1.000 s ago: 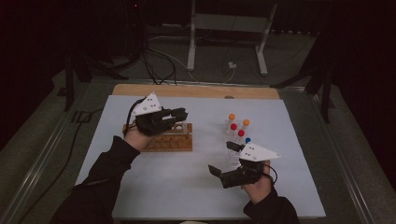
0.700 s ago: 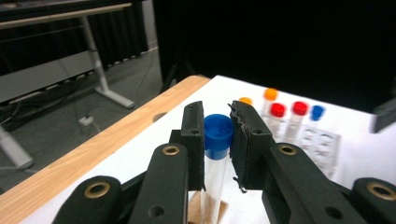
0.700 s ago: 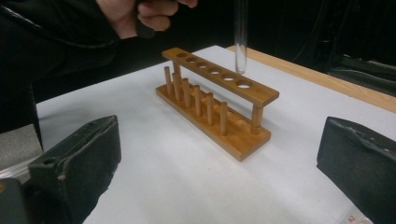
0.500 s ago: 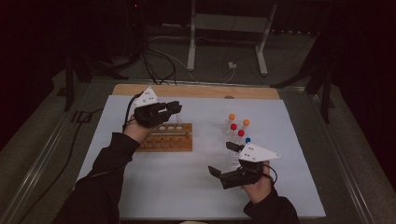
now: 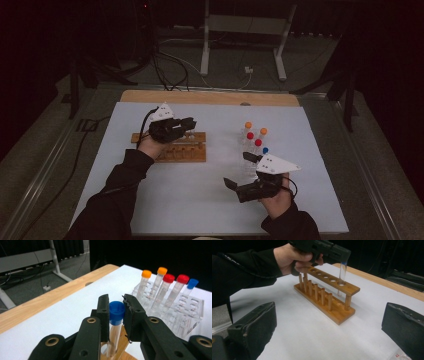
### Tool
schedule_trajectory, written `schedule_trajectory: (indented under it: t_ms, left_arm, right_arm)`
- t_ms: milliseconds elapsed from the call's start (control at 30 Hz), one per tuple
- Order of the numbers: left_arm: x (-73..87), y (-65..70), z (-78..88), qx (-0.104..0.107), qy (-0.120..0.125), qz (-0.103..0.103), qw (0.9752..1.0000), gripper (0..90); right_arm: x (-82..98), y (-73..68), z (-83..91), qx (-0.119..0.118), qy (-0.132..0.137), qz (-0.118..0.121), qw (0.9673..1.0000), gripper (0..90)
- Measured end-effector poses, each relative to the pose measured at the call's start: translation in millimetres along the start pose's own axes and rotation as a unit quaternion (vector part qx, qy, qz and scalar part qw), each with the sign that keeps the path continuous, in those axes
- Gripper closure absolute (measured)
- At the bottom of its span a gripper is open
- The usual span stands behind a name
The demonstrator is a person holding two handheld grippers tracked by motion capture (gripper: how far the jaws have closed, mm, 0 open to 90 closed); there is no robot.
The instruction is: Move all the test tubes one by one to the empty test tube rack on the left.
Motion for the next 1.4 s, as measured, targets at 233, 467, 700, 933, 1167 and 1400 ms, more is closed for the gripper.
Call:
schedule_trajectory:
  t_ms: [233,467,700,933,1167,1400]
  left_arm:
    - [12.2,-0.6,-3.2,-0.002,-0.009,0.009,0.9999,77.3]
    - [19.2,1.9,-7.7,-0.009,-0.024,0.001,0.9997,77.3]
    - [24.6,2.0,-9.5,-0.011,-0.027,0.000,0.9996,77.2]
    - [25.0,2.0,-9.4,-0.008,-0.028,0.000,0.9996,76.9]
    - [21.6,3.4,-6.1,0.007,-0.028,0.003,0.9996,62.9]
    - [8.6,7.9,16.1,0.003,0.000,0.001,1.0000,35.5]
  right_arm:
    - [0.8,-0.3,-0.2,-0.002,-0.004,0.002,1.0000,0.0]
    - [0.9,-0.8,-0.2,-0.006,-0.006,0.001,1.0000,0.0]
    - [0.5,-0.3,0.9,-0.006,-0.006,0.001,1.0000,0.0]
    - [0.1,-0.5,1.9,-0.009,-0.008,0.002,0.9999,0.0]
    - [-5.5,3.6,7.3,-0.007,-0.003,0.014,0.9999,0.0]
    - [-15.6,20.8,25.3,0.007,0.008,0.023,0.9997,0.0]
Point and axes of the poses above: each handheld gripper's, and its own axes: z roughly backward along the jaws, x roughly out of its underside, y roughly to its right, the point moved 7 cm from there along -z, roughly forward along the jaws, and after that the axes turned 2 degrees about -x, right-handed, at the moved point
